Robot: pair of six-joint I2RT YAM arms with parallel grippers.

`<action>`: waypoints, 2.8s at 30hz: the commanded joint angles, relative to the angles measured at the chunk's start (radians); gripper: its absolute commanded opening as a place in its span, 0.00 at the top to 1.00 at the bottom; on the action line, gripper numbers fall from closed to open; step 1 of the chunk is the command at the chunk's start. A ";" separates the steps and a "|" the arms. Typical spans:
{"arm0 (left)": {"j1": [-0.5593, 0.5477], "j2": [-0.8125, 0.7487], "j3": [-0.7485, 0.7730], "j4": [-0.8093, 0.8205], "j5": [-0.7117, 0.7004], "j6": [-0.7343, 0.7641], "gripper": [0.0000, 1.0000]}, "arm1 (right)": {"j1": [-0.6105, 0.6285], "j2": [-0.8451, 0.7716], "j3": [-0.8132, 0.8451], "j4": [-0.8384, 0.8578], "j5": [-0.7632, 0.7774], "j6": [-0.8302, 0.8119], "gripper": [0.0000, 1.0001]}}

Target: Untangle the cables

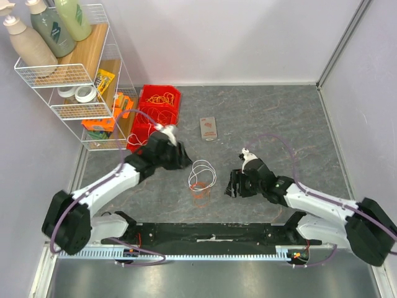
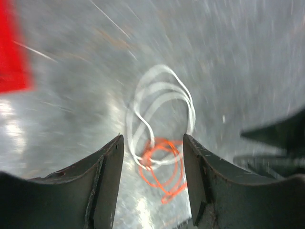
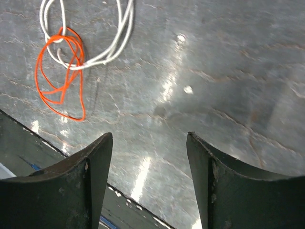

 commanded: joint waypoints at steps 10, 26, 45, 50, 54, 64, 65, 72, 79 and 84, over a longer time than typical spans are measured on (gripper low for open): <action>-0.288 0.173 -0.010 0.125 -0.062 -0.009 0.50 | 0.021 0.333 0.150 0.351 -0.195 0.016 0.37; -0.230 0.577 0.299 -0.068 -0.272 0.014 0.88 | 0.136 0.401 0.090 0.399 -0.113 0.085 0.99; -0.230 -0.249 0.429 -0.108 -0.303 0.243 0.98 | -0.062 -0.196 0.128 -0.313 0.444 0.020 1.00; -0.231 -0.340 0.481 -0.021 -0.276 0.321 0.98 | -0.065 -0.160 0.114 -0.304 0.406 0.016 1.00; -0.230 -0.306 0.559 -0.033 -0.341 0.399 0.98 | -0.065 -0.185 0.064 -0.250 0.320 0.007 1.00; -0.225 -0.099 0.665 0.013 -0.602 0.384 0.98 | -0.065 -0.283 0.039 -0.233 0.259 0.005 1.00; -0.221 -0.076 0.673 0.015 -0.619 0.380 0.98 | -0.065 -0.288 0.042 -0.234 0.259 0.002 1.00; -0.150 -0.022 0.644 0.074 -0.728 0.377 0.98 | -0.065 -0.311 0.038 -0.250 0.268 0.002 1.00; 0.028 -0.002 0.601 0.047 -0.670 0.269 0.98 | -0.065 -0.305 0.045 -0.253 0.271 -0.003 1.00; 0.078 0.011 0.578 0.033 -0.683 0.275 0.98 | -0.065 -0.288 0.051 -0.244 0.274 -0.007 1.00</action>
